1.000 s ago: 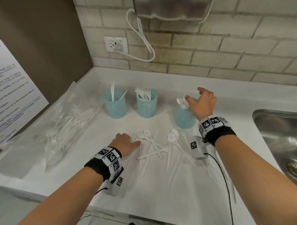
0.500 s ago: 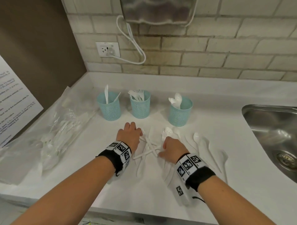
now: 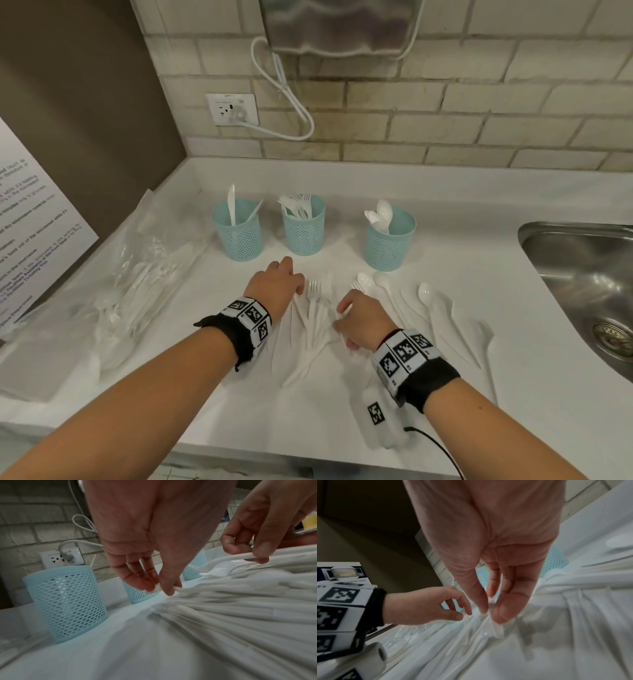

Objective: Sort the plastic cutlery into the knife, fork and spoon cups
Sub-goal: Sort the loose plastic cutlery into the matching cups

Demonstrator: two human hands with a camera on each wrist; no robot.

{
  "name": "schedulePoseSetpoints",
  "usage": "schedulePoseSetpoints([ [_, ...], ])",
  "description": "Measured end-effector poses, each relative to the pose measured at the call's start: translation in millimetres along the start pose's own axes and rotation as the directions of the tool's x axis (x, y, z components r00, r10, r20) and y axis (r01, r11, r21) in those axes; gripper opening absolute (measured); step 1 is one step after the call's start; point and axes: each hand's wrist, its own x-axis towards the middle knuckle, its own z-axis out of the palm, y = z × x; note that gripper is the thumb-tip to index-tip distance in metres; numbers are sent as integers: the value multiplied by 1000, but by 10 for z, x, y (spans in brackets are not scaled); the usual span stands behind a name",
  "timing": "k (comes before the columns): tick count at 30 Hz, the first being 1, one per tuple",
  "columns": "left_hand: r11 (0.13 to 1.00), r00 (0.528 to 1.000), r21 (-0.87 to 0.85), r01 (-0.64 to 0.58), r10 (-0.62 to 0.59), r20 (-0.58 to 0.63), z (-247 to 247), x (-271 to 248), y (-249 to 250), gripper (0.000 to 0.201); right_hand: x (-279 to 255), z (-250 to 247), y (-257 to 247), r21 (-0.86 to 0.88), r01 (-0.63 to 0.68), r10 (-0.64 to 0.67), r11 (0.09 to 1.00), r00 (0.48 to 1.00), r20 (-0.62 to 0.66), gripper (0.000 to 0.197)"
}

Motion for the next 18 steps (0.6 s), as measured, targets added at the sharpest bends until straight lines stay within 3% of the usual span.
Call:
schedulePoseSetpoints([
  [4,998,1000,-60,-4,5,16,11,-60,-23,33,29,170,-76,18,25,-25,1000,999,23,18],
  [7,990,996,-116,76,-80,-34,-31,-193,75,18,48,215,-97,44,28,-28,999,1000,10,19],
  [10,981,983,-145,132,-111,145,-105,-354,249,29,81,164,-89,52,38,-36,998,998,-45,20],
  [13,993,951,-91,81,-49,305,-74,-436,442,44,82,45,-67,58,26,-20,998,996,-91,20],
  [18,988,944,-121,95,-51,325,16,-379,605,38,20,-73,49,65,0,7,998,994,-107,20],
])
